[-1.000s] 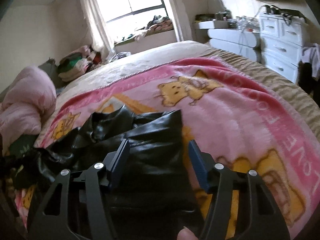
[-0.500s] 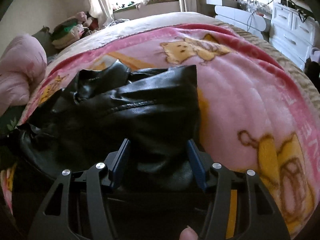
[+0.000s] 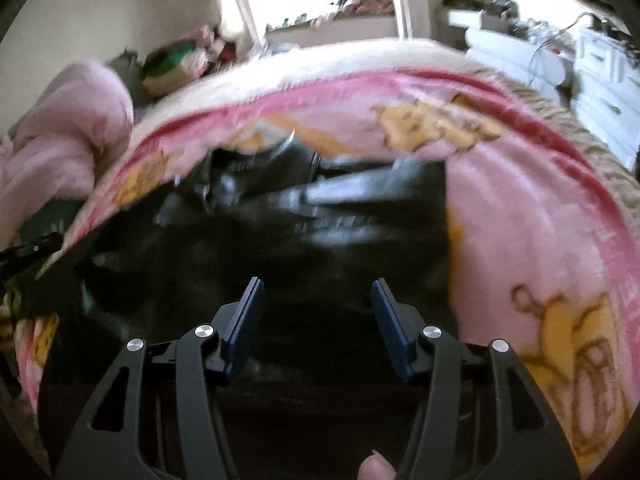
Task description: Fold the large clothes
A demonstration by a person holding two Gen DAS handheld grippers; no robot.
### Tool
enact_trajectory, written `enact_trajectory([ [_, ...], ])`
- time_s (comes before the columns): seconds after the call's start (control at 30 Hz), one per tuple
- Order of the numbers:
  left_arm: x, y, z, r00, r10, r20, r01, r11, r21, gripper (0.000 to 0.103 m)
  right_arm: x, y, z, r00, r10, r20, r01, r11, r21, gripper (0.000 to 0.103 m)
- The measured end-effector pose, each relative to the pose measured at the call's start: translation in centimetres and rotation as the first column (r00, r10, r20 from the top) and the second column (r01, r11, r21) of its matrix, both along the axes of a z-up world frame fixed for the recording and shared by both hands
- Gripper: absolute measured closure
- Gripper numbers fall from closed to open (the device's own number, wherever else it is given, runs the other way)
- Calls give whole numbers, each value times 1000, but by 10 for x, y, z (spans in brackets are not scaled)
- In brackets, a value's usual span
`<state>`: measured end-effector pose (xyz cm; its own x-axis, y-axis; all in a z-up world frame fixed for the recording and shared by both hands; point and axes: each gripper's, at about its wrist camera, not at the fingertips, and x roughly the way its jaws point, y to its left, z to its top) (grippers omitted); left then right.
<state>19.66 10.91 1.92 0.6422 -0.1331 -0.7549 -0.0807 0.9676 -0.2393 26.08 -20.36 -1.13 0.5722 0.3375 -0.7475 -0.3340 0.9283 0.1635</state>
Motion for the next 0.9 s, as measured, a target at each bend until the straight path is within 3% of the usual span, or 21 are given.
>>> enact_trajectory([
  [0.07,4,-8,-17,998,-15,-63,15,1000,2,57,3,1,-11,999,6,-45,-8,999,-47,41],
  [0.13,4,-11,-36,993,7,-117,-3,999,35,50,4,-2,-21,997,14,-77,-20,997,-70,39],
  [0.23,1,-7,-59,986,17,-166,-10,999,44,50,5,-11,-27,995,12,-96,-14,1000,-27,41],
  [0.4,-5,-6,-73,991,31,-133,-26,999,41,50,6,-13,-32,994,15,-111,-16,1000,-6,41],
  [0.53,-7,-12,-55,994,39,-103,-30,996,81,50,1,-13,-22,997,15,-81,-15,1000,3,39],
  [0.63,-14,-22,-28,1000,17,-3,-16,987,161,49,-1,-18,1,1000,-22,16,21,999,49,39],
  [0.7,-16,-26,-17,999,-5,38,-2,985,174,47,2,-17,10,998,-38,49,34,997,73,39],
  [0.77,-11,-31,-16,999,-23,37,15,981,195,35,11,-10,16,998,-35,56,31,997,72,40],
  [0.9,9,-37,-34,999,-36,-39,43,976,214,34,38,13,19,998,-9,56,9,1000,7,39],
])
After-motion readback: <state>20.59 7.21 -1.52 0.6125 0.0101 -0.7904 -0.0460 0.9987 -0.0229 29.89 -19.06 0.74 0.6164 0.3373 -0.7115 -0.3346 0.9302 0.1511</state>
